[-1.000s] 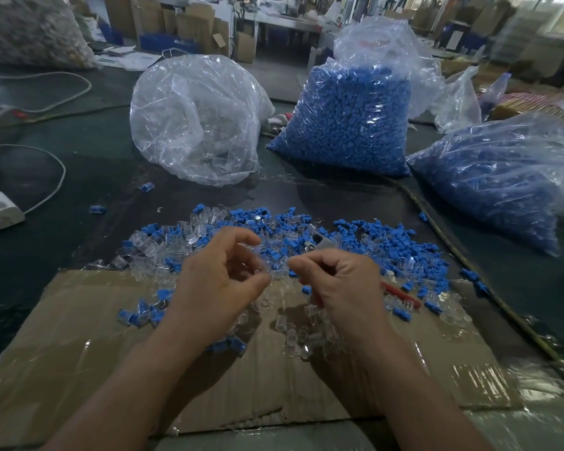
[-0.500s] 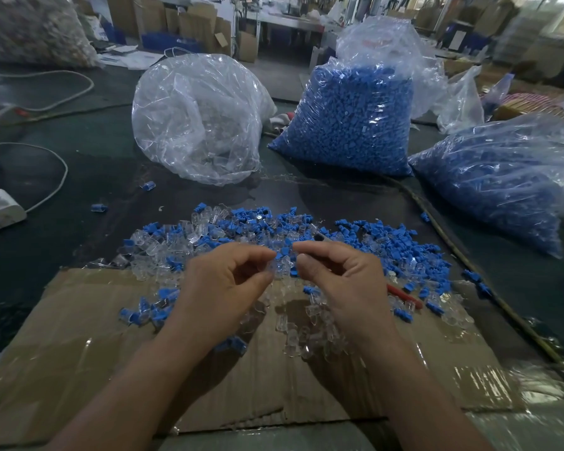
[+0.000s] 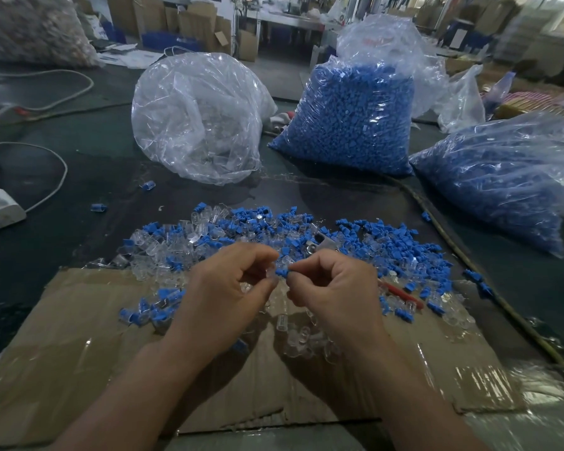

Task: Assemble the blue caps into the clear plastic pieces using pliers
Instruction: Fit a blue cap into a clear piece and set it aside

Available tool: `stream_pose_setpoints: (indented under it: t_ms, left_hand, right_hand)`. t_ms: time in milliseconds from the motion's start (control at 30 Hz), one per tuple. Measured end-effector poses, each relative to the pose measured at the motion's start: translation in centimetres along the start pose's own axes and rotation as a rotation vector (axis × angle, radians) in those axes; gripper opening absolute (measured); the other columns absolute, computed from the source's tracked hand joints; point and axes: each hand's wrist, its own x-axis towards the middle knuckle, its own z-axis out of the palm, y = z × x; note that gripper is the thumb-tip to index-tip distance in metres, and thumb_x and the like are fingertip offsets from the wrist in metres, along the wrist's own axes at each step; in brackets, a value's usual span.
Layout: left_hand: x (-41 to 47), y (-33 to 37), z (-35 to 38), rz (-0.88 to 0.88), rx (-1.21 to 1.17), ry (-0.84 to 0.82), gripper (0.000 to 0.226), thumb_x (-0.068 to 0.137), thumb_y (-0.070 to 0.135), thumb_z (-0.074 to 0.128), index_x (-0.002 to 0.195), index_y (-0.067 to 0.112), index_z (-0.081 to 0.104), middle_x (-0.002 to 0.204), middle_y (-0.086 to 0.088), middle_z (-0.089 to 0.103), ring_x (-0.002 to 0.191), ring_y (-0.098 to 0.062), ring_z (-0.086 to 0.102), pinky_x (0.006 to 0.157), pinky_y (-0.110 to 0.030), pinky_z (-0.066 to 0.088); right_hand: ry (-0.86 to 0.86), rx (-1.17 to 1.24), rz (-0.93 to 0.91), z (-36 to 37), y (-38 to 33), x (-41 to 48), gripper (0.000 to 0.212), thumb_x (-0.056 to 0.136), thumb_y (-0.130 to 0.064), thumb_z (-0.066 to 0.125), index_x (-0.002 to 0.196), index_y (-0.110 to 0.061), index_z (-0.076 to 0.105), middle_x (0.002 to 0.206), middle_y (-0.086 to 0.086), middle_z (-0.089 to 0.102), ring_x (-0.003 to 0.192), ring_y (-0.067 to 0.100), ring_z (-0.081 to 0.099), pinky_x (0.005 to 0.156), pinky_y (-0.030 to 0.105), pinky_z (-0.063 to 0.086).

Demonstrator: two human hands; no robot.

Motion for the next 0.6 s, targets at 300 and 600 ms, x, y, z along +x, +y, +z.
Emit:
stream_pose_setpoints:
  t_ms: [300, 600]
  left_hand:
    - [-0.2, -0.2, 0.1, 0.159, 0.155, -0.074, 0.036, 0.06, -0.01, 0.078, 0.092, 0.001, 0.067, 0.08, -0.007, 0.068, 0.071, -0.012, 0.063, 0.073, -0.026, 0.049]
    - [-0.1, 0.0, -0.1, 0.061, -0.123, 0.015, 0.042, 0.066, -0.004, 0.077, 0.097, 0.02, 0.061, 0.083, 0.013, 0.063, 0.083, -0.003, 0.063, 0.073, -0.01, 0.05]
  right_hand:
    - [-0.075, 0.011, 0.089, -0.3, -0.1, 0.0, 0.028, 0.074, -0.003, 0.067, 0.06, -0.026, 0.059, 0.057, -0.01, 0.064, 0.049, 0.005, 0.06, 0.048, 0.016, 0.051]
    - [-0.181, 0.34, 0.226, -1.3, 0.0, 0.4, 0.023, 0.063, -0.016, 0.075, 0.084, -0.015, 0.067, 0.076, 0.001, 0.071, 0.067, 0.012, 0.067, 0.059, 0.021, 0.053]
